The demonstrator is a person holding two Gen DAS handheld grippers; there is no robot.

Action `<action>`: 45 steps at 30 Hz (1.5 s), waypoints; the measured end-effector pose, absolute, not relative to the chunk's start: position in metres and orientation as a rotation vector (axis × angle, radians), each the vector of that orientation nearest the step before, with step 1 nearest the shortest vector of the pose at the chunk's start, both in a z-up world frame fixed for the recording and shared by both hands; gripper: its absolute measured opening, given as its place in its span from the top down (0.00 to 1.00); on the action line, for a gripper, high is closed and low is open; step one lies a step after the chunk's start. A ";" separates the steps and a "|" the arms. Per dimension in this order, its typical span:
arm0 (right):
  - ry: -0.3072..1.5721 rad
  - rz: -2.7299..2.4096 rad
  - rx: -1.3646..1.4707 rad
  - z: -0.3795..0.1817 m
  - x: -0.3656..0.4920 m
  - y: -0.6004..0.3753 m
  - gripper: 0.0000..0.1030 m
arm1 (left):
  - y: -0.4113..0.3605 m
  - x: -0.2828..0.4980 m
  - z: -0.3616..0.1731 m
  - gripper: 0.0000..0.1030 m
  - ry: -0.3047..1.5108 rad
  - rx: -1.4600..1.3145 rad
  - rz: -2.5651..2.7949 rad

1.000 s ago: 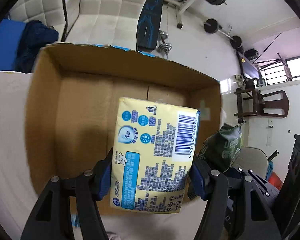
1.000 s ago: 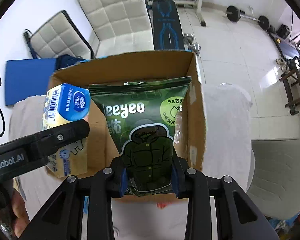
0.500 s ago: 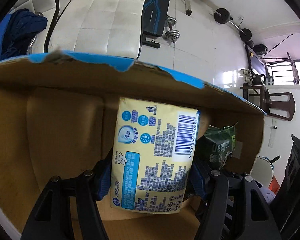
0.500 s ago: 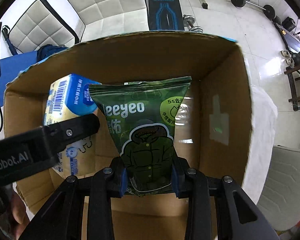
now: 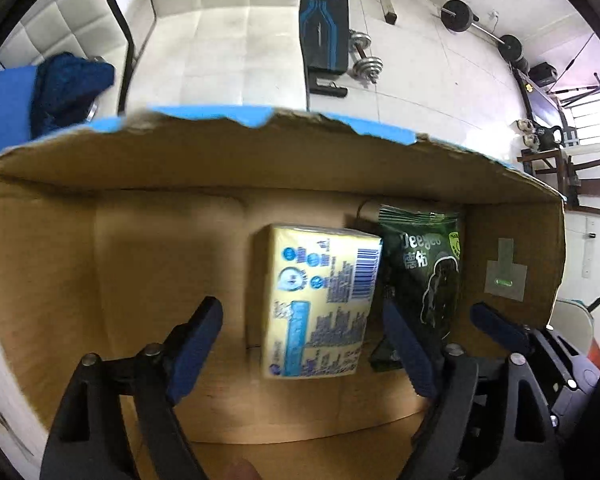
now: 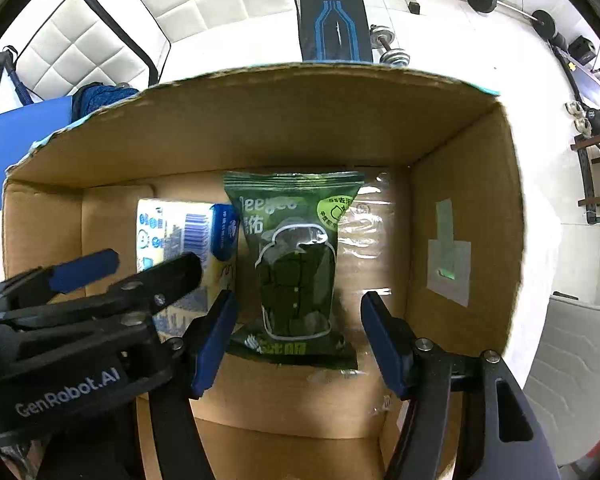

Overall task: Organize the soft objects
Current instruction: 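Carry both items into the cardboard box and open both tools, then grasp the red snack bag with the right tool while the left tool grasps the blue stick pack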

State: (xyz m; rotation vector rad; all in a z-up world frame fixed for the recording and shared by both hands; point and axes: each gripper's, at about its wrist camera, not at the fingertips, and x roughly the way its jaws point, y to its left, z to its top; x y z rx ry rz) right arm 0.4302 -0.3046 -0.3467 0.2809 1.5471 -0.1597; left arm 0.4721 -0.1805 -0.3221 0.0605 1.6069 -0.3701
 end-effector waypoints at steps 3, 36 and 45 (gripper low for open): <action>1.538 -0.159 0.267 -0.339 0.420 -0.300 0.21 | -0.174 0.463 -0.304 0.09 1.562 0.070 -0.356; 1.211 -0.206 0.205 -0.160 0.211 -0.252 0.00 | -0.085 0.284 -0.148 0.01 1.099 0.104 -0.300; 1.209 -0.222 0.319 -0.144 0.167 -0.267 0.00 | -0.066 0.254 -0.140 0.01 1.096 0.098 -0.261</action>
